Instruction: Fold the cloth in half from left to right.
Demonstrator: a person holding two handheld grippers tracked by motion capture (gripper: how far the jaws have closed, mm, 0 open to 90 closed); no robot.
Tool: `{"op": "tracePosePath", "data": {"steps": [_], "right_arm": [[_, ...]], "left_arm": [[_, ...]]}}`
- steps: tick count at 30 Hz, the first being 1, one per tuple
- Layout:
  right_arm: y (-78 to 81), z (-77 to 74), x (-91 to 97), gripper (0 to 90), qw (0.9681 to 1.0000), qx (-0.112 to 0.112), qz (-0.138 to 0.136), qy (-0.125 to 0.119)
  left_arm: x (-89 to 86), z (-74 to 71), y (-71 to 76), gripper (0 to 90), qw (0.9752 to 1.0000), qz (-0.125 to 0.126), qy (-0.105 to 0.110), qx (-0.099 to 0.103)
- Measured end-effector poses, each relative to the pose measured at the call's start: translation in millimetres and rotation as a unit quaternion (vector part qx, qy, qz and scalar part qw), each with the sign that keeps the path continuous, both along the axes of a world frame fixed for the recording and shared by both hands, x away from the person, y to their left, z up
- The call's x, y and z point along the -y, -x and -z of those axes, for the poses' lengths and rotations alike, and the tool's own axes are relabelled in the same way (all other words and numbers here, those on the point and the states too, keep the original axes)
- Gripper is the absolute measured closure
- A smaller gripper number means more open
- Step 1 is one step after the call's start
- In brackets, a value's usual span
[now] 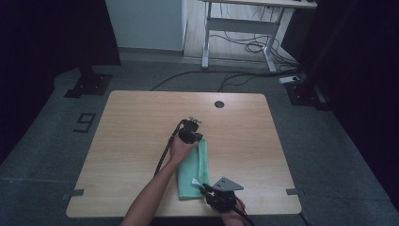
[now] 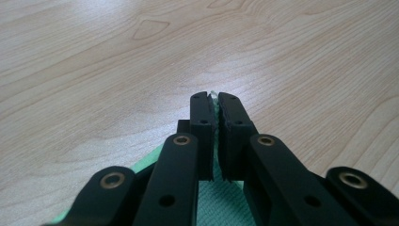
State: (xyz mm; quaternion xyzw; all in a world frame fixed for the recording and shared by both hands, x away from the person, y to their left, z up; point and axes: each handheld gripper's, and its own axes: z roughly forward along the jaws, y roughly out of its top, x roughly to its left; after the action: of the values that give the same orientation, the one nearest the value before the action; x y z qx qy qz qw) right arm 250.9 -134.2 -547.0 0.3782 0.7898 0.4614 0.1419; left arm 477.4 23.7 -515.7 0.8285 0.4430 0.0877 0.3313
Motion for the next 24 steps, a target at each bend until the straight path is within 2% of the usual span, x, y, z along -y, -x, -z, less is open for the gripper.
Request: {"op": "tracePosePath", "data": {"steps": [3,9,11,18,24], "right_arm": [[0.9,0.5,1.4,75.0,1.0,-0.004,-0.001,0.005],[-0.3,2.7,7.4,69.6,0.9998,-0.016,0.008,0.008],[-0.7,2.0,9.0,68.6,0.9998,-0.013,0.012,0.01],[-3.4,3.4,10.9,65.8,0.9995,-0.017,0.016,0.02],[-3.5,0.5,12.6,57.2,0.9993,-0.011,0.025,0.026]], "left_arm": [[0.8,-0.6,0.0,83.9,1.0,0.0,0.002,0.001],[0.1,-3.8,1.1,74.4,0.9999,0.003,0.012,0.006],[-1.4,-6.7,1.8,72.2,0.9998,0.004,0.013,0.014],[-7.0,-12.3,3.1,65.7,0.9998,0.005,0.013,0.017],[-13.4,-20.5,8.5,62.9,0.9994,0.008,0.016,0.029]]}}
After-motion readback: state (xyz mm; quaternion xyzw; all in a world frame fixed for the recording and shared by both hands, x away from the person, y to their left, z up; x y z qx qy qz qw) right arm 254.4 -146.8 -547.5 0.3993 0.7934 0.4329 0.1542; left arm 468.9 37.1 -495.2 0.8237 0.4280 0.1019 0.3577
